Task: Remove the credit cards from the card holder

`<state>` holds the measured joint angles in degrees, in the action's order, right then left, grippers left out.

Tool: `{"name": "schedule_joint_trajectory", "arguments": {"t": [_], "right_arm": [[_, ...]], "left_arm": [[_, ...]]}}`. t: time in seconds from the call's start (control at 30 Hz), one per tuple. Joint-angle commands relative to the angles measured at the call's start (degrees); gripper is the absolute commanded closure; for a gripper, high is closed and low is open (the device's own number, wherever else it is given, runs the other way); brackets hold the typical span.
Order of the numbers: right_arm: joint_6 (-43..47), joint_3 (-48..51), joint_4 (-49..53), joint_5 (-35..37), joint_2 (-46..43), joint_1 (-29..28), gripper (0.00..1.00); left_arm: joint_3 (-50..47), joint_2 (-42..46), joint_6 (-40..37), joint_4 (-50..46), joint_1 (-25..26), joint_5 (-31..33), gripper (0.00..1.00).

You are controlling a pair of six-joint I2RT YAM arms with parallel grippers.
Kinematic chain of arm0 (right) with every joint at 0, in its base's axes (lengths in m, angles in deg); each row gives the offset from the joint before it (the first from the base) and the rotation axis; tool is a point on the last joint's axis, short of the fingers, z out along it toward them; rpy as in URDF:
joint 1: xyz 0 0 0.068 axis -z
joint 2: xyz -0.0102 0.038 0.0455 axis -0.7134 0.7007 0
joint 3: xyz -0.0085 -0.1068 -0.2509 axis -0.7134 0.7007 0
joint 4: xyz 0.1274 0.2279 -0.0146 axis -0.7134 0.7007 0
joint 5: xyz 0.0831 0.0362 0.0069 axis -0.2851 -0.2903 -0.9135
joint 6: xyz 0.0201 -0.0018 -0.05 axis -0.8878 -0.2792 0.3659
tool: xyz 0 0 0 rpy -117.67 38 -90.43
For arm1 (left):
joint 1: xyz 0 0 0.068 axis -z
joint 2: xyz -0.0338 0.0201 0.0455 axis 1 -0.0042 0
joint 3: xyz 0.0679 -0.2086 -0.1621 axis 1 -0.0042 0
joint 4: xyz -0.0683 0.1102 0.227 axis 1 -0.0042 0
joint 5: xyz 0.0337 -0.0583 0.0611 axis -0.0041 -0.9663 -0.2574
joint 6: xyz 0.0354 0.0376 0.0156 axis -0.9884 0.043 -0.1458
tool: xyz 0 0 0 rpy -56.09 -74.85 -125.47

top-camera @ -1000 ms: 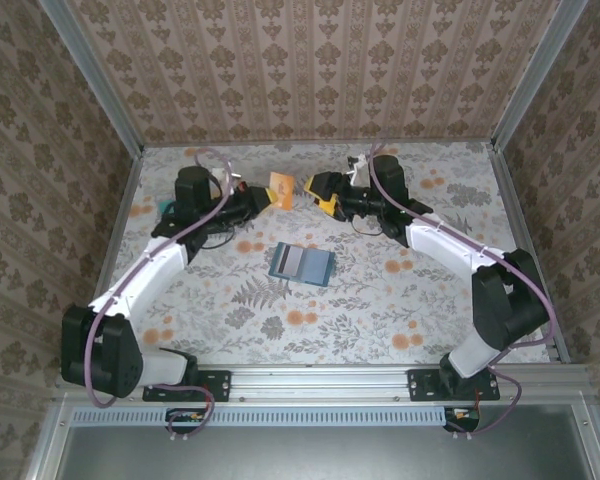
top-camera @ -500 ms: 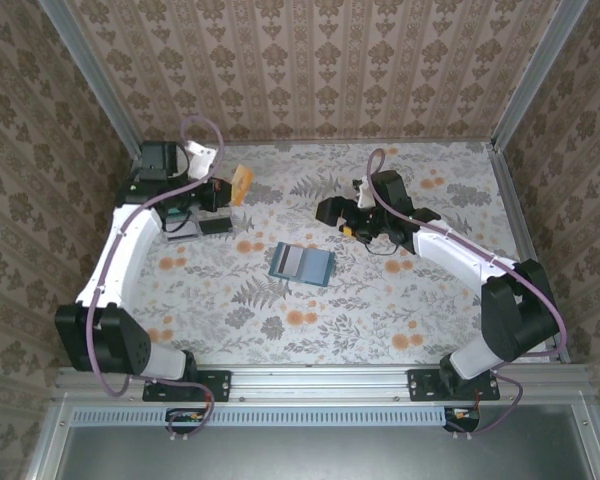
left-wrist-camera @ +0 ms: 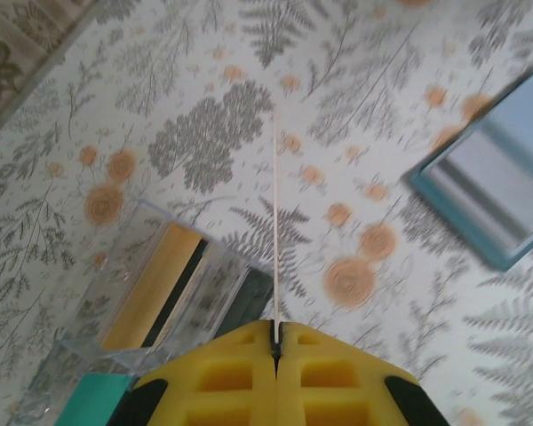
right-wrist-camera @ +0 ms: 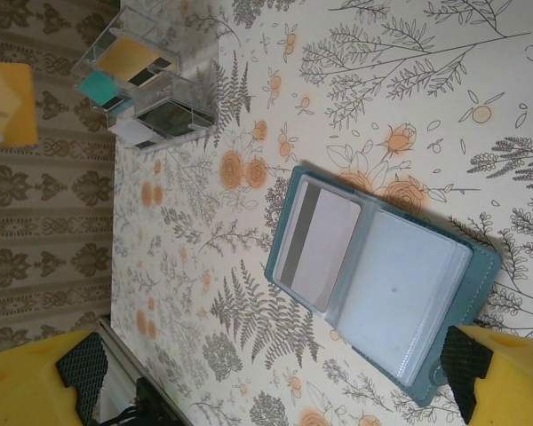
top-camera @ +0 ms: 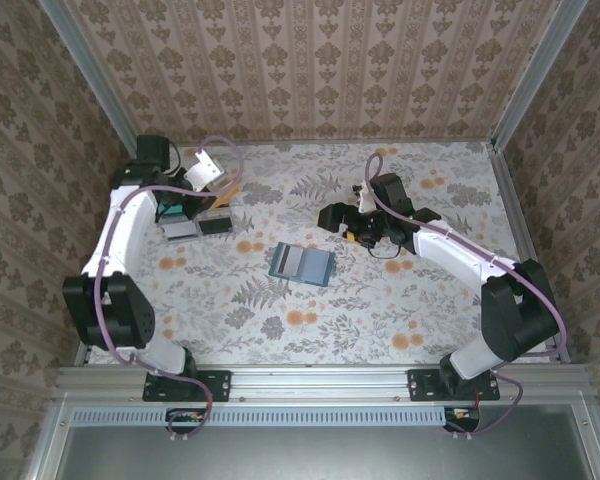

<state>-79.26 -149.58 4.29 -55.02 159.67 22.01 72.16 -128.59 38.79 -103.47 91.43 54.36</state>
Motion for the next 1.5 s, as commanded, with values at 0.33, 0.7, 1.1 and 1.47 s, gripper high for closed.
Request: {"name": "schedule_joint_trajectory", "arguments": {"t": [0.33, 0.7, 1.1, 1.47], "right_arm": [[-1.0, -1.9, 2.3, 0.3, -0.6, 0.3, 0.0], [-2.1, -2.3, 1.7, 0.3, 0.1, 0.0, 0.0], [-1.8, -2.6, 2.2, 0.5, -0.2, 0.0, 0.0], [-1.8, -2.0, 2.5, 1.2, -0.7, 0.0, 0.0]], "left_arm": [[10.6, -15.2, -17.3, -6.2, -3.9, 7.0, 1.0], [17.9, -21.3, -20.4, -5.2, -2.7, 10.7, 1.0], [22.0, -25.4, -21.9, -10.8, -1.5, 9.0, 1.0], [25.6, -28.3, -21.3, -14.9, 0.6, 4.5, 1.0]]}}
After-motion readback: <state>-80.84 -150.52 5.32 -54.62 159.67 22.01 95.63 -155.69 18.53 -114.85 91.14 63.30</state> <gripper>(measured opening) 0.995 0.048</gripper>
